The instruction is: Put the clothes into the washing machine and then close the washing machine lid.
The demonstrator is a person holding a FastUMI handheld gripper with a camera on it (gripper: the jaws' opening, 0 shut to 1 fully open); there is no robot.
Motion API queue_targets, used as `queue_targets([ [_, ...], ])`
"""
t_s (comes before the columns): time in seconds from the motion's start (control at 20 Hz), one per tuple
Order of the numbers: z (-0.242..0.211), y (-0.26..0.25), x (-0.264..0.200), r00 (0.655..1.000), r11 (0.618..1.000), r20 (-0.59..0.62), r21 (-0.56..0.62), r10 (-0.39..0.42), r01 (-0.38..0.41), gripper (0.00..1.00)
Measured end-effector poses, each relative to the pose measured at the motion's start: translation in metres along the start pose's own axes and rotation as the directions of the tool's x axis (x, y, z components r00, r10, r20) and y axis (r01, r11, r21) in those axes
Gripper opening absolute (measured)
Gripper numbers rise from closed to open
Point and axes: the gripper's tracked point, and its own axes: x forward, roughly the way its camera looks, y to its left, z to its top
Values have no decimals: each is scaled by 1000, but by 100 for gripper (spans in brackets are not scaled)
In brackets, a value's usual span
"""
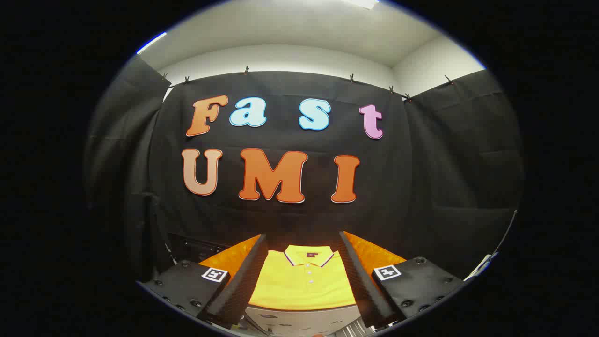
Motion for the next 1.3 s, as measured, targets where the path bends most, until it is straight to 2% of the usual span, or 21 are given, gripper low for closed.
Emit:
queue_targets([
  [0.75,4,0,11,1000,1000,-5,-5,1,-1,98],
  [1.05,-11,2,36,999,1000,-41,-19,19,-20,98],
  [1.3,-41,-6,80,995,1000,-93,-11,21,-22,98],
])
